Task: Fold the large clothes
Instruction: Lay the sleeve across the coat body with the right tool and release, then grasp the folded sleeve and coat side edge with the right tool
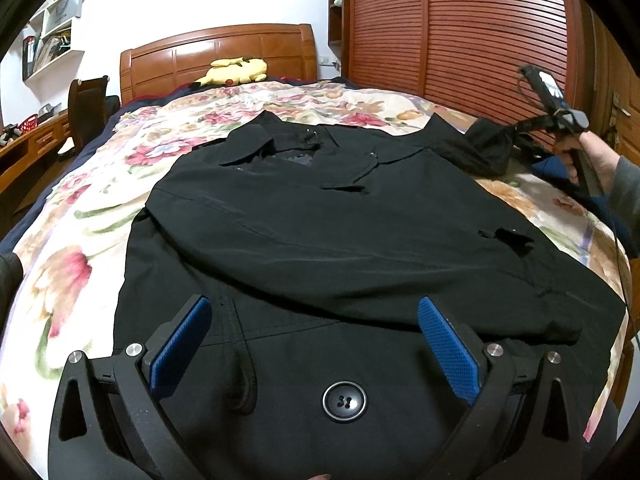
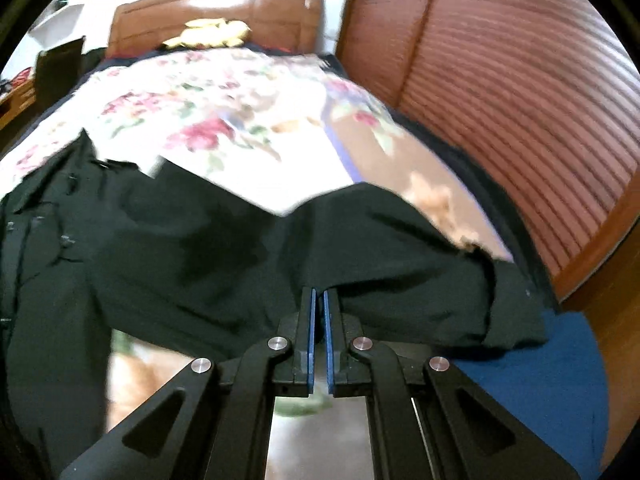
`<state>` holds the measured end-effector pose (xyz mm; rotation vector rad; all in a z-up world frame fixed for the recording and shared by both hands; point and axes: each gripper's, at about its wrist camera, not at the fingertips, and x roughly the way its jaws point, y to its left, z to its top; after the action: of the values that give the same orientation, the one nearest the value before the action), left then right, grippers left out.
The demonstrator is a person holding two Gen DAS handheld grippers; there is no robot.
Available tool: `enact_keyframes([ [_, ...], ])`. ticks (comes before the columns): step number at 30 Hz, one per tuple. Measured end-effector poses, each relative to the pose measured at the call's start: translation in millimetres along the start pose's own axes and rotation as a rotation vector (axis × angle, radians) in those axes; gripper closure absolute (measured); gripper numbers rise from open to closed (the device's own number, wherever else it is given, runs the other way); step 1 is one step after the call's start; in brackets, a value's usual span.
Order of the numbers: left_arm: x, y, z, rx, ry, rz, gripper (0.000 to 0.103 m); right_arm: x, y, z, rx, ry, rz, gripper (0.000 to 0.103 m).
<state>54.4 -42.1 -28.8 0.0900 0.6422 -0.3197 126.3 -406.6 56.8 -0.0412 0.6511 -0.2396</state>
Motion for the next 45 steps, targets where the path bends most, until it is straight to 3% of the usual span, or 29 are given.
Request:
enact_keyframes([
  [11,-4,4,0,-0.022,-0.012,-0.013,0.000,-77,96,-5,-0.232,-0.136,0.151,0.100],
  [18,-5,6,0,-0.044,-0.016,-0.021,0.000,-136,130,-37,-0.319,-0.207,0.292,0.100],
  [28,-7,8,1,-0.051,-0.022,-0.019,0.000,-118,134,-86,-0.318,-0.072,0.415,0.099],
  [31,-7,8,1,-0.052,-0.025,-0.019,0.000,-124,130,-92,-0.281,-0.045,0.438,0.092],
  [35,-9,8,1,-0.050,-0.030,-0.016,0.000,-145,120,-93,-0.260,-0.095,0.419,0.053],
  [41,-15,10,1,-0.055,-0.044,-0.018,0.000,-143,105,-98,-0.181,-0.126,0.326,0.045],
  [45,-21,9,0,-0.056,-0.053,-0.036,0.000,-107,91,-107,-0.133,-0.063,0.235,0.045],
])
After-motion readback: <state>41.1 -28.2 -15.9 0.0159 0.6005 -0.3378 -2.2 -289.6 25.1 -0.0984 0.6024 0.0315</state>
